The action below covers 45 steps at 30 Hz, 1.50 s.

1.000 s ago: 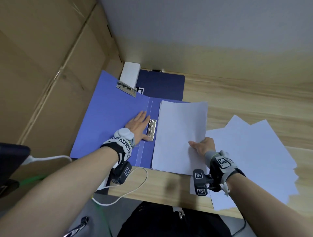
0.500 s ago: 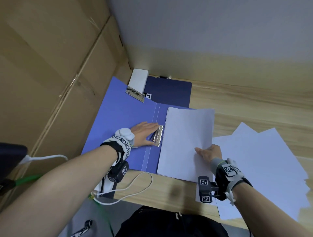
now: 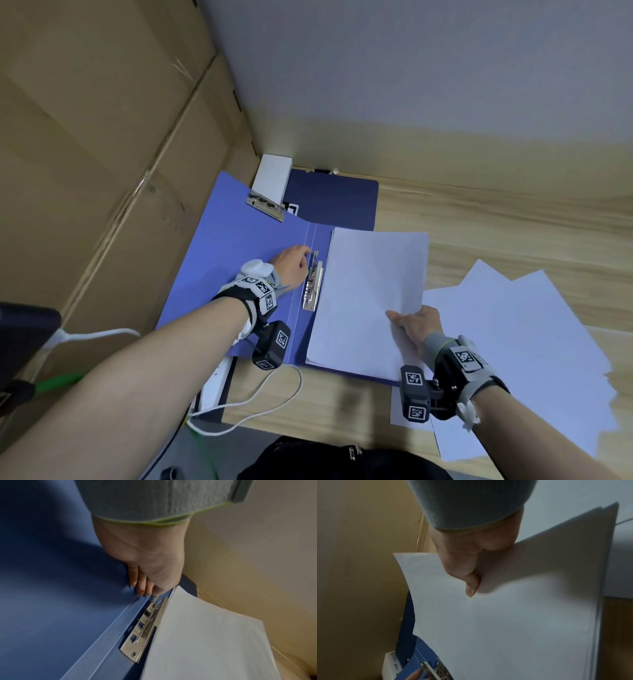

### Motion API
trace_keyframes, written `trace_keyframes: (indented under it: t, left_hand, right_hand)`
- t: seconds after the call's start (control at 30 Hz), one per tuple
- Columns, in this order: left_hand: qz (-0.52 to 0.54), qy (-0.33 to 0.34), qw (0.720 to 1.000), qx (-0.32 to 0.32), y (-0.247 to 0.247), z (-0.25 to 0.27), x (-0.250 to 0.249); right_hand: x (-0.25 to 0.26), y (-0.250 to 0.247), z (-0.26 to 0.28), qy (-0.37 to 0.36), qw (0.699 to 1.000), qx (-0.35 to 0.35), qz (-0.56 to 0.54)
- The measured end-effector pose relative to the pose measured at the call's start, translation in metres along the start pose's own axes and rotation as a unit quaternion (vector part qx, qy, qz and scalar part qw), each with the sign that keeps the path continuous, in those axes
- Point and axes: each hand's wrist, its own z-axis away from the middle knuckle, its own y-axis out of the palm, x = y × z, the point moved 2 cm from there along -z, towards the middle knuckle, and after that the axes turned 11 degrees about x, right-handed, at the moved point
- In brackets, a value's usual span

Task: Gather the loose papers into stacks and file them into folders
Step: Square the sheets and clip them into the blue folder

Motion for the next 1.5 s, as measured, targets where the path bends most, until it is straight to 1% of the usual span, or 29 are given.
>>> trace_keyframes:
  t: [0.1,0.2,0.33,0.43,0.53,0.6,0.63,0.7,0.73,0.8,0.9,1.1,1.23,1.33,1.5]
  left_hand:
    - [0.001,-0.012,1.000,0.018,0.002,-0.002,-0.001]
    - [0.015,-0.017,1.000,0.011,0.005,-0.004,0.000]
    - [0.042,-0.019,0.999,0.012,0.006,-0.006,0.001]
    - [0.065,-0.011,0.998,0.000,0.001,-0.008,-0.001]
    - [0.113,-0.032,0.993,-0.006,-0.006,-0.007,-0.008]
    - [0.184,-0.059,0.981,0.014,-0.007,-0.006,-0.009]
    - [0.228,-0.065,0.971,0.029,-0.007,-0.004,-0.009]
    - [0.288,-0.062,0.954,0.052,-0.007,-0.001,-0.009]
    - [0.303,-0.054,0.949,0.063,-0.007,0.003,-0.009]
    - [0.322,-0.038,0.943,0.081,-0.005,0.011,-0.010]
    - [0.347,-0.032,0.932,0.096,0.000,0.021,-0.005]
    - [0.369,0.006,0.922,0.117,0.014,0.040,0.007]
    - [0.367,0.017,0.923,0.112,0.029,0.048,0.016]
    - [0.356,0.001,0.931,0.080,0.036,0.049,0.020]
    - [0.261,-0.017,0.964,0.056,0.048,0.048,0.018]
  right_hand:
    - [0.001,0.006,-0.003,-0.001,1.000,0.010,0.002]
    - [0.001,0.014,-0.006,-0.001,1.000,0.010,0.008]
    - [0.003,0.020,-0.011,0.005,0.999,0.005,0.048]
    - [0.005,0.021,-0.010,0.003,0.999,0.006,0.044]
    - [0.007,0.018,-0.009,-0.003,0.999,0.013,0.031]
    - [0.007,0.017,-0.009,-0.006,1.000,0.016,0.012]
    - [0.008,0.017,-0.008,-0.016,1.000,0.010,0.008]
    - [0.012,0.013,-0.005,-0.061,0.997,-0.025,0.026]
    - [0.012,0.011,-0.004,-0.083,0.995,-0.050,0.034]
    - [0.008,0.008,-0.005,-0.102,0.989,-0.091,0.047]
    - [0.004,0.007,-0.008,-0.099,0.983,-0.119,0.097]
    - [0.012,0.004,-0.013,-0.071,0.976,-0.124,0.163]
    - [0.011,0.002,-0.019,-0.062,0.975,-0.116,0.181]
    - [0.011,0.000,-0.023,-0.068,0.974,-0.118,0.182]
    - [0.008,-0.001,-0.029,-0.071,0.971,-0.112,0.197]
